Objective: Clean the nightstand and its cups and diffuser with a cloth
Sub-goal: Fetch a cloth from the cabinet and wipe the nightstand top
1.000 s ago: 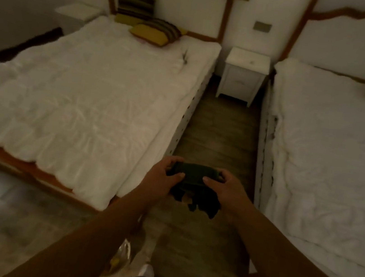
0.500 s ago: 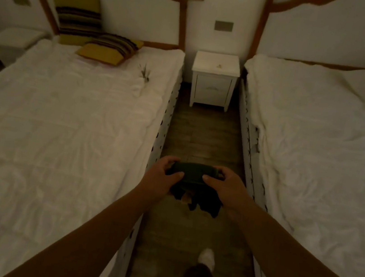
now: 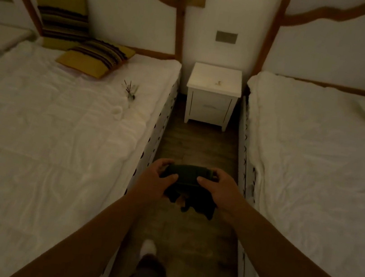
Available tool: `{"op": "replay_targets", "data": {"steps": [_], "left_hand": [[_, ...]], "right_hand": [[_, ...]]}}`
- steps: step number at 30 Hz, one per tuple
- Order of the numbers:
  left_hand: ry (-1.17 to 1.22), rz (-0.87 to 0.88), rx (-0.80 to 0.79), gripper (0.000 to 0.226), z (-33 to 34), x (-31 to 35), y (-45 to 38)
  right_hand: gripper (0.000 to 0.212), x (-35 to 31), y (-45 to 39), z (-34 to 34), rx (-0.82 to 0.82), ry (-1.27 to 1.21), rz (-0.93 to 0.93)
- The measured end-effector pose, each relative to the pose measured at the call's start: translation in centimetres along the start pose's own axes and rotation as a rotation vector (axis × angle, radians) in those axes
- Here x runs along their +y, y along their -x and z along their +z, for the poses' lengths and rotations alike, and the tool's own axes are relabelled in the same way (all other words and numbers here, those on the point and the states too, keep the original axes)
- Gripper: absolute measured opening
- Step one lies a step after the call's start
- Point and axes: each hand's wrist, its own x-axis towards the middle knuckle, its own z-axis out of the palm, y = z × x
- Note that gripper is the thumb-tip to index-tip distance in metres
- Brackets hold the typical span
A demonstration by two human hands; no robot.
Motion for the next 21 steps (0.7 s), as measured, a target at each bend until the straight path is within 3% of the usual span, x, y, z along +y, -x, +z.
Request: {"op": "replay_targets", "data": {"steps": [5, 15, 21], "left_hand": [[0.031, 0.012, 0.002, 0.033, -1.2, 2.2, -12.0], [-0.043, 0.023, -0.070, 0.036, -5.6, 11.3, -35.4], [-0.054, 0.000, -0.075, 0.037, -5.3, 14.3, -47.5]], "right_hand": [[0.022, -3.9, -11.0, 0.6, 0.045, -0.293, 0.135], [0.024, -15.3, -32.6, 0.2, 0.107, -0.268, 0.114], [0.025, -18.8, -44.4, -2.0, 0.127, -0.307, 0.111]]}}
